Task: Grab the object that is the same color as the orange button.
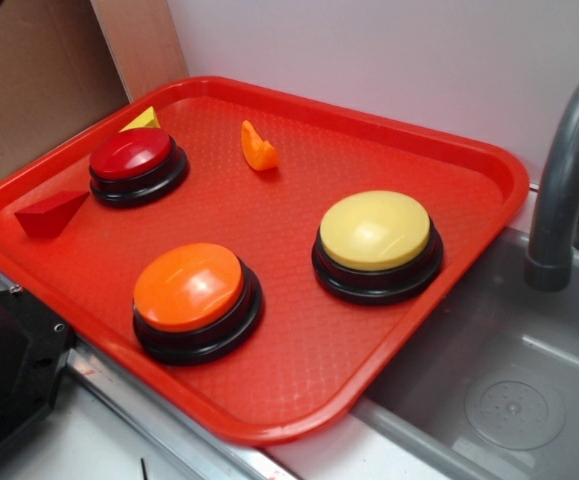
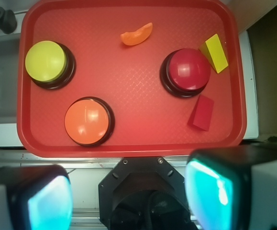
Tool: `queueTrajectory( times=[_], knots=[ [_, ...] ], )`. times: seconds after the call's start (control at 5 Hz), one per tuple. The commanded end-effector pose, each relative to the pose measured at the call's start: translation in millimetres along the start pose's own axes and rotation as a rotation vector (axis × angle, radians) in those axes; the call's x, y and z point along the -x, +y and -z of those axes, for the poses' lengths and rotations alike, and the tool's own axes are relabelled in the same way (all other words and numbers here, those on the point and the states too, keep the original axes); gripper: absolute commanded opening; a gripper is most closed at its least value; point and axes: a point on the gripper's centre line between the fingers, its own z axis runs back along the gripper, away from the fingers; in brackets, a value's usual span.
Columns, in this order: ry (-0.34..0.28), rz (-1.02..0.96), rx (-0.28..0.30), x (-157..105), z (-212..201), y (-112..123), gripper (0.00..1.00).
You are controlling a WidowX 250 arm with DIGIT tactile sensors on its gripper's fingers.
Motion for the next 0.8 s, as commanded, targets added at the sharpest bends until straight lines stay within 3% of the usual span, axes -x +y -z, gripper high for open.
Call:
queueTrajectory(
  times=[0.0,0.2,0.4,0.6],
  knots=[
    [0.0,0.0,0.0,0,0,0,1.0],
    [-0.009,-0.193,-0.032,-48,19,-10,1.0],
    [0.013,-0.252,-0.001,-92,39,-15,1.0],
    [0.038,-0.44,-0.001,-136,76,-7,1.0]
  ],
)
